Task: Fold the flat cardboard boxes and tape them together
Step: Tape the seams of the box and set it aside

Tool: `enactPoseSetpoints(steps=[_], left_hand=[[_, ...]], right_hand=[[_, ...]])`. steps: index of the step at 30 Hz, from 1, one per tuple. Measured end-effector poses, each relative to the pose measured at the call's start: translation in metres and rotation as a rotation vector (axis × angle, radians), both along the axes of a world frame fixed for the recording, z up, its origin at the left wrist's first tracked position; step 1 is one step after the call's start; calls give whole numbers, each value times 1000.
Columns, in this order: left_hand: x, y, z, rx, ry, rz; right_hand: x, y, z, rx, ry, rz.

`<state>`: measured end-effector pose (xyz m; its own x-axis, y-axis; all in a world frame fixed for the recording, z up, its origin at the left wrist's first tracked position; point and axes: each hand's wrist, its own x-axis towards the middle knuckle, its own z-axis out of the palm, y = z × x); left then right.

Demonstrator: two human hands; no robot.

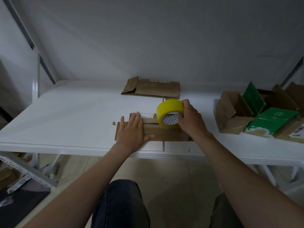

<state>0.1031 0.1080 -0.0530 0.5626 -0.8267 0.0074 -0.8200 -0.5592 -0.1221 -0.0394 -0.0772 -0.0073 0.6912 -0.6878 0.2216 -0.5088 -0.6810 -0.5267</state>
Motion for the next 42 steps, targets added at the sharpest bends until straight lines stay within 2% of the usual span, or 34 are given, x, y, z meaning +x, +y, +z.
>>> enactPoseSetpoints(steps=[12, 19, 25, 31, 36, 39, 42], left_hand=[[-8, -28, 9, 104, -32, -50], [-5, -41, 23, 225, 105, 4], [-2, -40, 19, 174, 70, 6], [3, -33, 14, 144, 37, -30], [6, -33, 11, 142, 34, -44], [5, -35, 14, 150, 31, -37], [9, -38, 23, 187, 118, -23]], right_hand=[[4, 6, 2, -43, 10, -8], [5, 9, 2, -60, 24, 31], [5, 7, 8, -24, 104, -30], [-2, 1, 21, -121, 174, -57], [-19, -16, 26, -183, 110, -143], [-28, -21, 16, -65, -7, -192], [-31, -16, 0, 319, -155, -246]])
